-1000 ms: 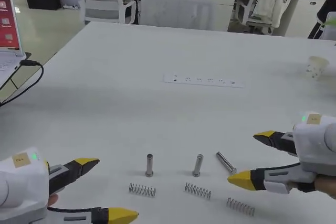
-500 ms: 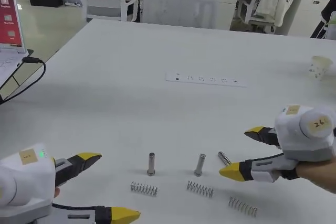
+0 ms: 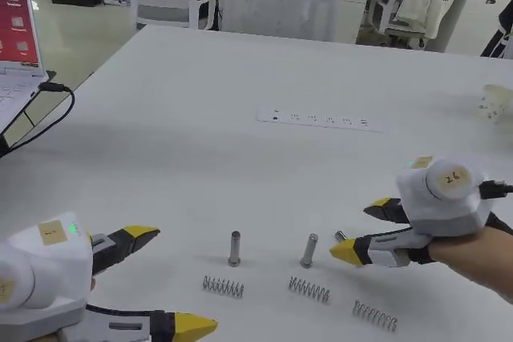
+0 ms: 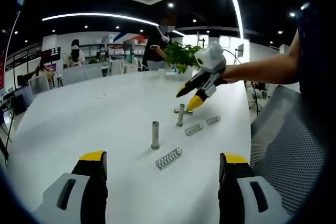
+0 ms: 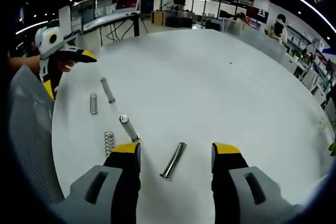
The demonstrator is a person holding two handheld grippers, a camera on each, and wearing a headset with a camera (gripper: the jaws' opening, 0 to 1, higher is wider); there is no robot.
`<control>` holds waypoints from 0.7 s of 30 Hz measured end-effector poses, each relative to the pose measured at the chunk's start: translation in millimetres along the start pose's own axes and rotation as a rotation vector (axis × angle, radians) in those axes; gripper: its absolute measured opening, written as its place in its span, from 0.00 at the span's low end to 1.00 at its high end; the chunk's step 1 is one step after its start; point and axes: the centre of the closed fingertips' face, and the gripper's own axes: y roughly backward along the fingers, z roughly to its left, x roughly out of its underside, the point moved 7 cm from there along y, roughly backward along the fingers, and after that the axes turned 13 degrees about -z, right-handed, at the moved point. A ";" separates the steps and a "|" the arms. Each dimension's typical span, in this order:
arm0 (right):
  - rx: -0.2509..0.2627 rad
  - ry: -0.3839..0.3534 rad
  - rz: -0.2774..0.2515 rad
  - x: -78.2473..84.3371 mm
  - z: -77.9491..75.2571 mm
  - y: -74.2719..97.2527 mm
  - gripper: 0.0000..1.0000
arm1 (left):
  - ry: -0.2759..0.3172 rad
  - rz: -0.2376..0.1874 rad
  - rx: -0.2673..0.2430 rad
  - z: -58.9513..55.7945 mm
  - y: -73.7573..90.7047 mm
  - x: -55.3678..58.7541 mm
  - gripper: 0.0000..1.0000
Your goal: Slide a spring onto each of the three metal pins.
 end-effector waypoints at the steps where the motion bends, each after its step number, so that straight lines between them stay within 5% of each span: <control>1: 0.011 -0.006 0.014 1.1 -0.8 -1.2 0.51 | 0.000 0.000 0.000 -0.4 0.1 -0.2 0.85; 21: 0.063 -0.078 0.120 5.6 -4.4 -17.4 0.21 | 0.005 0.009 0.006 -1.2 -0.1 0.8 0.83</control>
